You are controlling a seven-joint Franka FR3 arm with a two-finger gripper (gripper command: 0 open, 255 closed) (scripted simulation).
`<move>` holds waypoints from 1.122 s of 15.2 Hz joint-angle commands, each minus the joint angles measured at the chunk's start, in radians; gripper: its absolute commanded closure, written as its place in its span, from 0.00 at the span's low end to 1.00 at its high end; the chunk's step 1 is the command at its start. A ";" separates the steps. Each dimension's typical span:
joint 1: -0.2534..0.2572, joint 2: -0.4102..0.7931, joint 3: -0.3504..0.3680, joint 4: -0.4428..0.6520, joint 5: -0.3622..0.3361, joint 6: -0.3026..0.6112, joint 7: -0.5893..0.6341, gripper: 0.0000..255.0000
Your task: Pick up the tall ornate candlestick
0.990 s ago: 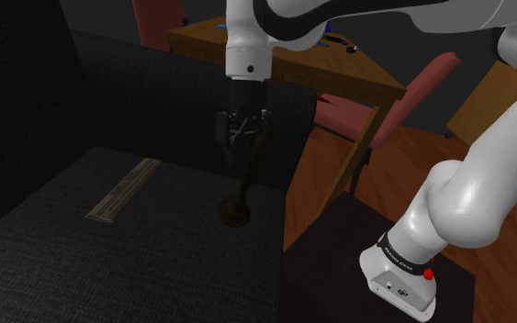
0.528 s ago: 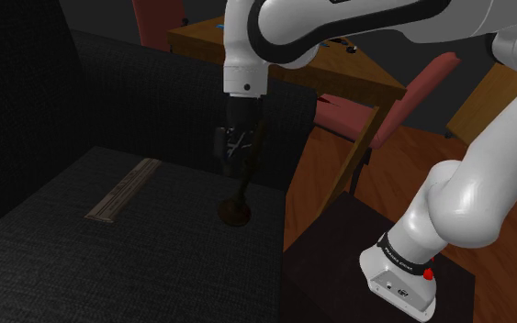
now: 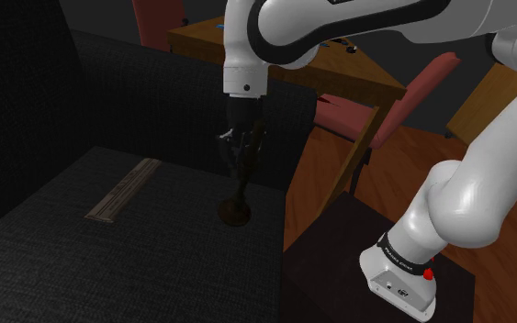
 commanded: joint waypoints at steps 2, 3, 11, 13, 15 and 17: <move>0.000 0.000 0.000 -0.003 0.001 0.002 -0.002 1.00; 0.000 -0.004 -0.001 0.006 0.001 -0.011 0.001 1.00; -0.004 -0.028 -0.006 0.087 0.000 -0.113 0.024 1.00; -0.005 -0.031 -0.007 0.110 0.000 -0.138 0.030 1.00; -0.006 -0.034 -0.008 0.133 0.000 -0.164 0.036 1.00; -0.007 -0.036 -0.009 0.158 -0.001 -0.189 0.043 1.00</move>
